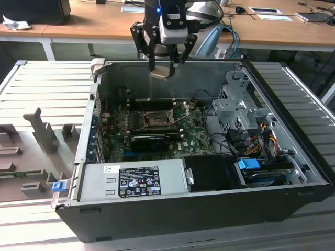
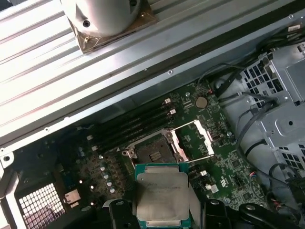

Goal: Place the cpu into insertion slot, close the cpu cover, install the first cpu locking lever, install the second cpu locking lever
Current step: 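Place the cpu into insertion slot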

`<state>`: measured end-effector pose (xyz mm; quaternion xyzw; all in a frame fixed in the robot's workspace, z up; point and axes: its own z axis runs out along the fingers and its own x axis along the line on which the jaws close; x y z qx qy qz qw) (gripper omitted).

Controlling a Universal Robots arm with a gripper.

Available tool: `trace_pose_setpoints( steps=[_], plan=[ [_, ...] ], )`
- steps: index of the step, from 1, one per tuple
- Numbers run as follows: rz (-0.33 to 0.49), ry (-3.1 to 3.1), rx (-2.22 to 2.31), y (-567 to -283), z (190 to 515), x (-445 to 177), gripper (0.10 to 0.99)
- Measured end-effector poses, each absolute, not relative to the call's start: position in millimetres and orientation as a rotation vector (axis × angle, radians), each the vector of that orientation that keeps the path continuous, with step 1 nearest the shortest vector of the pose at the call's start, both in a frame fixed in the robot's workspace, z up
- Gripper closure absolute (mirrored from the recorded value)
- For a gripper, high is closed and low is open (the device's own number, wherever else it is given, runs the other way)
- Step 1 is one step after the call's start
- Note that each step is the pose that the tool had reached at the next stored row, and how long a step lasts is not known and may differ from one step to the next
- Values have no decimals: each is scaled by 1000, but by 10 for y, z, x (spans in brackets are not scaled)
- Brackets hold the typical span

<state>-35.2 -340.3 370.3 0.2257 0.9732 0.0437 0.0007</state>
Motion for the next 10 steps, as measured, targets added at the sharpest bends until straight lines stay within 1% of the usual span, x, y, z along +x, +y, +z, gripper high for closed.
trace_pose_setpoints(
  steps=[10],
  plan=[
    [128,2983,947,-3403,3677,-352,561]
  ],
)
